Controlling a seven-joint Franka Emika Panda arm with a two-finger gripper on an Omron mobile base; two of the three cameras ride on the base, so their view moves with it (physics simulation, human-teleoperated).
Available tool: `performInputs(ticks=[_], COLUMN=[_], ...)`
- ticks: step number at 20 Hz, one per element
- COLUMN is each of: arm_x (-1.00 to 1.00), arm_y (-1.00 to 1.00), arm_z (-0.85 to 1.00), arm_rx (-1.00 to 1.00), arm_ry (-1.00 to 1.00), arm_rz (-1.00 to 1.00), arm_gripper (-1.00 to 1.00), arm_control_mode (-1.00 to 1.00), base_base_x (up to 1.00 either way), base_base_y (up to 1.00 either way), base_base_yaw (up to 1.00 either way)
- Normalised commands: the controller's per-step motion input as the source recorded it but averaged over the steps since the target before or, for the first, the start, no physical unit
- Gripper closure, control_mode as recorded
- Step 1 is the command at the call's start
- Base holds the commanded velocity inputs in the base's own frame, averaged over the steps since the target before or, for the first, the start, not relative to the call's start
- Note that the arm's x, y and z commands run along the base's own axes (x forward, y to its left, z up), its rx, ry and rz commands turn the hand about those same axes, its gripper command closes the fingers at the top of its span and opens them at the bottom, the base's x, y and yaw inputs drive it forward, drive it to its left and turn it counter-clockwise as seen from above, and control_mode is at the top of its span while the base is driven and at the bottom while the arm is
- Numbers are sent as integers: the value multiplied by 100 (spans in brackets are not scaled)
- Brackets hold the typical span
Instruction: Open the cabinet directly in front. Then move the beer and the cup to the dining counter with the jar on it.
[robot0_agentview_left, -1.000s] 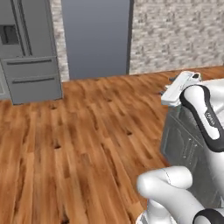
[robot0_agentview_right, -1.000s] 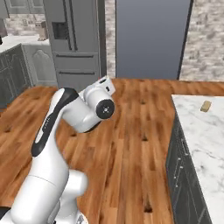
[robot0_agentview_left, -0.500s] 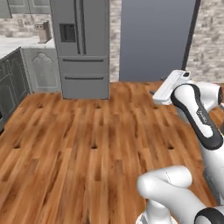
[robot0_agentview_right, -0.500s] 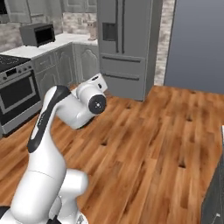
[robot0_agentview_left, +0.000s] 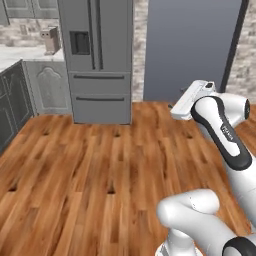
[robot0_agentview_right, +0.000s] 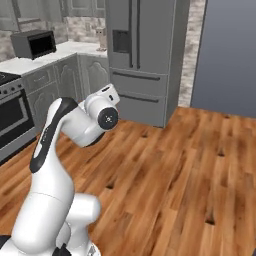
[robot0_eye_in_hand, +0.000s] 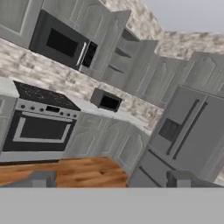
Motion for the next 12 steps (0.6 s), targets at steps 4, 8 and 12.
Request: performInputs(ticks=[4, 8, 12], arm_x=[0, 0, 0], arm_y=[0, 0, 0], arm_z=[0, 0, 0], arm_rx=[0, 0, 0], arm_ry=[0, 0, 0], arm_rz=[0, 0, 0], arm_gripper=[-100, -100, -100], arm_control_mode=[100, 100, 100], base_base_x=[100, 100, 100], base_base_y=[29, 35, 36], base_base_yaw=[5, 3, 3])
